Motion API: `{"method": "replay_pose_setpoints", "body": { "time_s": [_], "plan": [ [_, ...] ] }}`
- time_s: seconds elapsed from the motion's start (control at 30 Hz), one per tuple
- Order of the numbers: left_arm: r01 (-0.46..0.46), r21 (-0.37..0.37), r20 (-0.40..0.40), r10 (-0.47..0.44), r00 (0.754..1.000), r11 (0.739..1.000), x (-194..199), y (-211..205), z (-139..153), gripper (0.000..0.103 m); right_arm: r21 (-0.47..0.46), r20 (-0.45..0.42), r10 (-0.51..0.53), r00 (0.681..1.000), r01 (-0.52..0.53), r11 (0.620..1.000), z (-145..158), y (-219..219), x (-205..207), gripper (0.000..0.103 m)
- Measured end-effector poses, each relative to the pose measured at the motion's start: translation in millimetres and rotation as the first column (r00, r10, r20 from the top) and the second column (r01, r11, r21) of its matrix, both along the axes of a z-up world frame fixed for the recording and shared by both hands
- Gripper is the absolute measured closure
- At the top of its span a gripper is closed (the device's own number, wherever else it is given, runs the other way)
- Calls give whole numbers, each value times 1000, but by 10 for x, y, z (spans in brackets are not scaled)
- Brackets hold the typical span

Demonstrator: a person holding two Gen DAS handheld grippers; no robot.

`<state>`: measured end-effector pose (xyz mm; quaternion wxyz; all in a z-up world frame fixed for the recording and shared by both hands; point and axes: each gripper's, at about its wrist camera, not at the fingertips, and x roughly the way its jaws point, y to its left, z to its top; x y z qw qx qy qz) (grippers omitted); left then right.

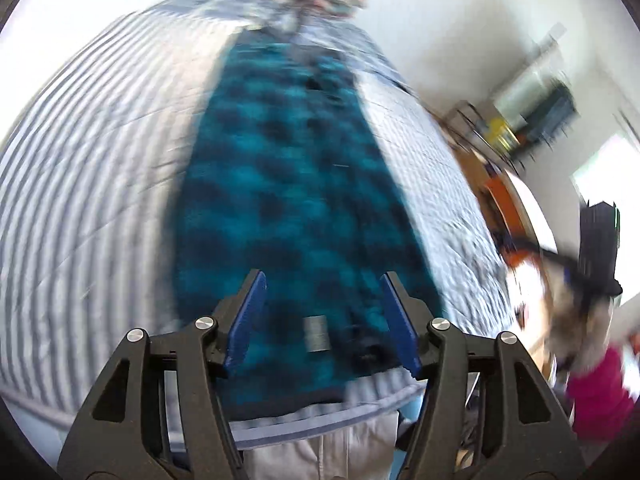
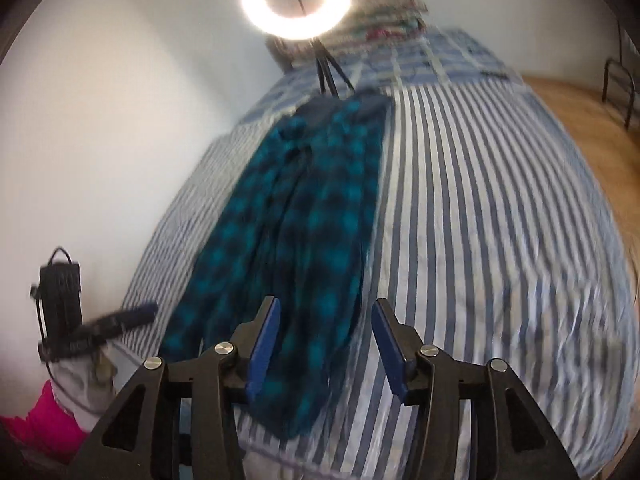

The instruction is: Fold large clothes

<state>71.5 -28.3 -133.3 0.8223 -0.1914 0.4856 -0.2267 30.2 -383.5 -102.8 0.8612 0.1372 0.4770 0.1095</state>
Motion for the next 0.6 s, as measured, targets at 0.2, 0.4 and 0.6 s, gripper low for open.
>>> {"method": "replay_pose_setpoints", "body": {
  "time_s": [0.2, 0.4, 0.6],
  "plan": [
    [-178, -96, -190, 158, 969, 979, 79, 558, -571, 42, 62, -112, 18, 994, -11, 998, -621, 89, -196, 41],
    [-180, -190, -303, 117, 946, 965, 0, 515, -956, 42, 110, -181, 55, 982, -35, 993, -1046, 235, -172, 40],
    [-102, -207, -279, 41, 960, 973, -88, 237, -1004, 42, 195, -194, 63, 979, -24, 980, -1277, 278, -178, 41]
  ]
}}
